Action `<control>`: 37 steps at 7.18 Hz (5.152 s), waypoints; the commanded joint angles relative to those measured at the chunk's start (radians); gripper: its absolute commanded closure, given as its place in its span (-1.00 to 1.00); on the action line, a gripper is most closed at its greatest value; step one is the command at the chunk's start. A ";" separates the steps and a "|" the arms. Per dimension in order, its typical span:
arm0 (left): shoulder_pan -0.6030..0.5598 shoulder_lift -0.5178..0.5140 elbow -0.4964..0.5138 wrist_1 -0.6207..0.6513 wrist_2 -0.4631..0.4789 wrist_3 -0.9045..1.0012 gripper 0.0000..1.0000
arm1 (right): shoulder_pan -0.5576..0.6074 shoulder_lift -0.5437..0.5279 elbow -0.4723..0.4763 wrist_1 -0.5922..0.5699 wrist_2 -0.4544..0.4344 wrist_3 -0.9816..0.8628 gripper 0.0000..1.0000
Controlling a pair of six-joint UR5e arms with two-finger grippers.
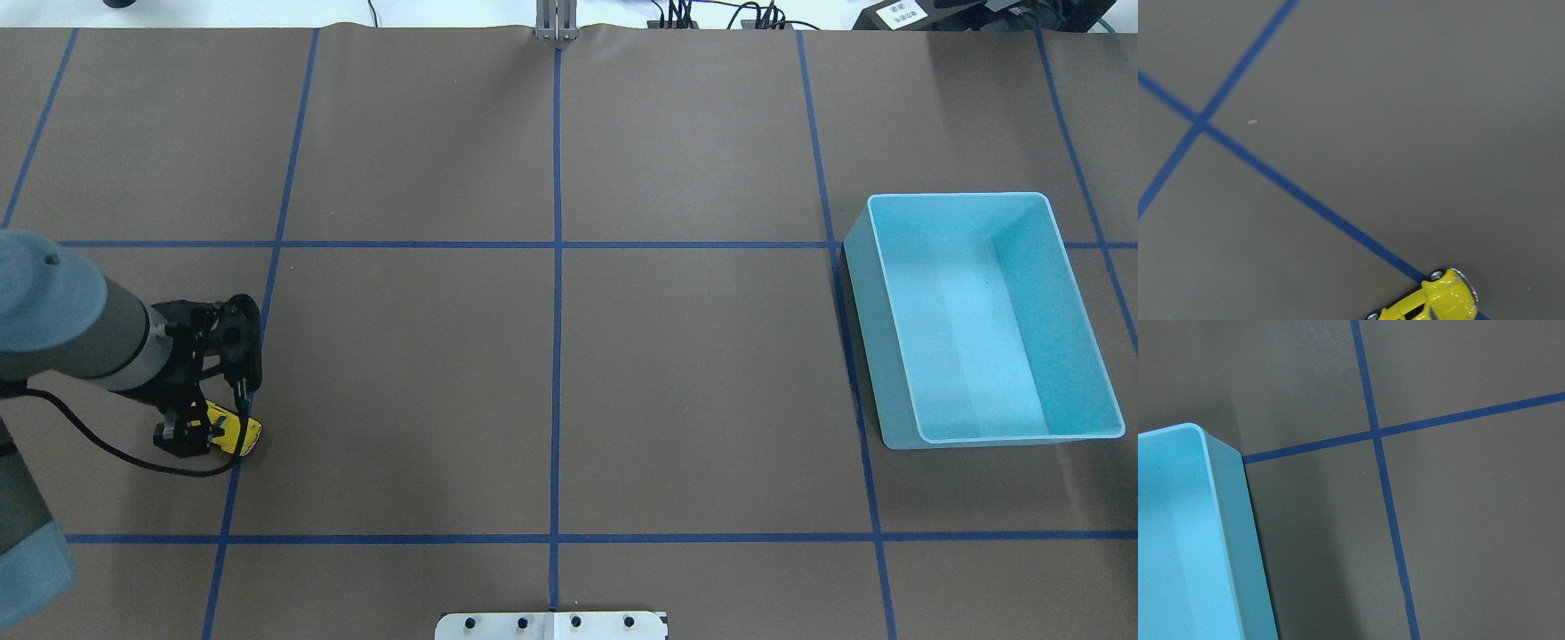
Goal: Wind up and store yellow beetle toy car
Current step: 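Move the left gripper down onto the yellow beetle car and grasp it, then hold the car with the left gripper pressed against the table, then drag the car backward along the table with the left gripper, winding it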
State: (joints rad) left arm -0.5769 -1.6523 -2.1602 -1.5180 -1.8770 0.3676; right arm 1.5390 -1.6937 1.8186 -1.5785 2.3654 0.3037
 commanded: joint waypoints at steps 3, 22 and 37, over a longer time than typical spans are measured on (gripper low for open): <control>0.172 0.014 -0.027 0.123 0.206 0.269 -1.00 | -0.017 0.002 -0.001 -0.002 0.002 0.000 -1.00; 0.207 -0.032 0.163 0.032 0.317 0.292 -0.69 | -0.025 -0.001 0.001 -0.002 0.002 0.000 -1.00; -0.192 -0.131 0.228 0.035 0.140 0.294 1.00 | -0.049 0.000 -0.001 0.000 0.002 0.000 -1.00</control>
State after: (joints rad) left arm -0.6797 -1.7265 -1.9880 -1.4906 -1.6836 0.6609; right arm 1.4977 -1.6935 1.8182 -1.5785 2.3669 0.3037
